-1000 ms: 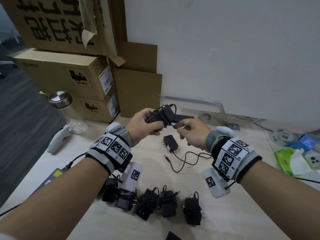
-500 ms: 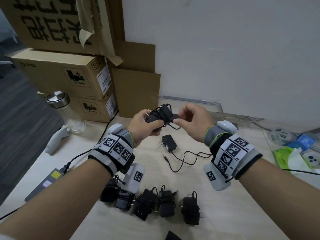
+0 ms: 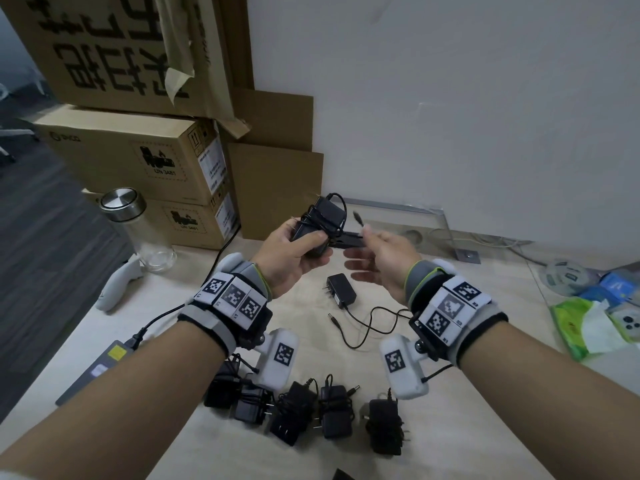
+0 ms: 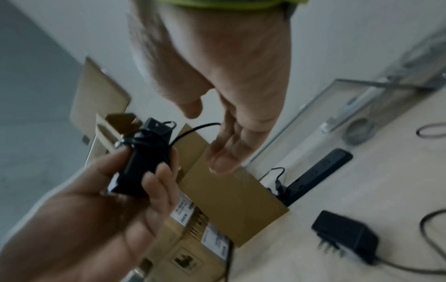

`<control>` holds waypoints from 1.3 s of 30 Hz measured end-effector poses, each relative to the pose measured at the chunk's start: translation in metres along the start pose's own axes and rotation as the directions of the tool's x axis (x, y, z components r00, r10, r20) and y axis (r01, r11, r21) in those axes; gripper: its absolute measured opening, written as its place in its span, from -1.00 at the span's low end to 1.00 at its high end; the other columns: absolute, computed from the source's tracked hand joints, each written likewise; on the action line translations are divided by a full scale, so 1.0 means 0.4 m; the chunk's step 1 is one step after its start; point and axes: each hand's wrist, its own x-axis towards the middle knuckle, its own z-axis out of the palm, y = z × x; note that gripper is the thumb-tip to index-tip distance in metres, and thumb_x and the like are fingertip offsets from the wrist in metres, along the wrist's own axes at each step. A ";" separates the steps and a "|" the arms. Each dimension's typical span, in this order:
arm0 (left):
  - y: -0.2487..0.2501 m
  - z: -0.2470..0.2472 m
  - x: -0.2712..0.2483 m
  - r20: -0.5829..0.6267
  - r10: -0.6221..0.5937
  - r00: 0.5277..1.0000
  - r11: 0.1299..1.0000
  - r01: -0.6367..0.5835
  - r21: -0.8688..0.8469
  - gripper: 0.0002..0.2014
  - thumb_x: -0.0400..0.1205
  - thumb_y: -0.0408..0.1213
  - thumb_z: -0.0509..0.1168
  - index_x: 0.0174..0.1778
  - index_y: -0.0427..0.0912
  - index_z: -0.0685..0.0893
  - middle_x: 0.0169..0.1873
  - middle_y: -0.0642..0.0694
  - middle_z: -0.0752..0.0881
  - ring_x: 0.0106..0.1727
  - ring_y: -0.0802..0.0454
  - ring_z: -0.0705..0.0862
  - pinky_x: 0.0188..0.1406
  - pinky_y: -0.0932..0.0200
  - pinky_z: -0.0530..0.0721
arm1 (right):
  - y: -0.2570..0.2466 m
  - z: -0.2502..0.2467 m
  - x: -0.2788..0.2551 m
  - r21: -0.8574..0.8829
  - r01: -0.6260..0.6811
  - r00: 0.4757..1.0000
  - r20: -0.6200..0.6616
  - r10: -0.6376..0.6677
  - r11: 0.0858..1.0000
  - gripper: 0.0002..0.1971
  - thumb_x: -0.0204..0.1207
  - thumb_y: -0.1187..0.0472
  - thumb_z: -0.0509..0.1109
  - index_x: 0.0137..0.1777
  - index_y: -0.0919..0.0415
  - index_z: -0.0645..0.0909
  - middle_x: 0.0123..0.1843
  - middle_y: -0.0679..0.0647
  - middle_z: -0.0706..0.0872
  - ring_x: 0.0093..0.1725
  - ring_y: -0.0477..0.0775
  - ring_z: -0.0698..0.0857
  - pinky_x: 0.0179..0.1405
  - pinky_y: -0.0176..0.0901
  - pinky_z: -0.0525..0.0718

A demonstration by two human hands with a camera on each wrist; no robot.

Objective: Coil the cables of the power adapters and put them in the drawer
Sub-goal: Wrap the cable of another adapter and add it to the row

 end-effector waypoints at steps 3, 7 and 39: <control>-0.006 0.001 -0.002 -0.013 -0.001 1.000 0.995 0.002 0.100 -0.83 0.62 -0.50 0.33 0.06 -0.25 0.51 -0.14 -0.24 0.66 -0.29 -0.06 0.71 -0.33 0.20 0.75 | -0.013 0.008 0.007 0.160 0.090 0.993 -0.096 -0.075 0.983 -0.81 0.74 0.14 0.13 -0.06 0.16 0.51 -0.21 0.10 0.69 -0.29 0.05 0.68 -0.40 -0.16 0.70; -0.019 0.013 -0.003 -0.077 0.007 0.997 0.972 0.011 0.233 -0.76 0.56 -0.49 0.42 -0.07 -0.23 0.45 -0.24 -0.25 0.64 -0.34 -0.12 0.66 -0.36 0.13 0.73 | -0.020 0.014 0.012 -0.047 0.306 0.936 -0.166 -0.310 0.951 -0.79 0.70 0.25 0.21 -0.17 0.11 0.56 -0.28 0.01 0.70 -0.34 -0.05 0.64 -0.47 -0.35 0.62; -0.037 0.055 -0.001 -0.112 0.253 0.961 0.875 -0.178 0.451 -0.65 0.52 -0.46 0.45 0.19 -0.13 0.60 -0.14 -0.15 0.74 -0.38 0.01 0.73 -0.23 0.00 0.82 | 0.024 0.006 -0.008 -0.659 0.600 0.629 0.037 -0.777 0.454 -0.65 0.50 0.37 0.30 0.18 0.02 0.74 0.01 0.02 0.76 -0.05 -0.02 0.68 0.04 -0.17 0.62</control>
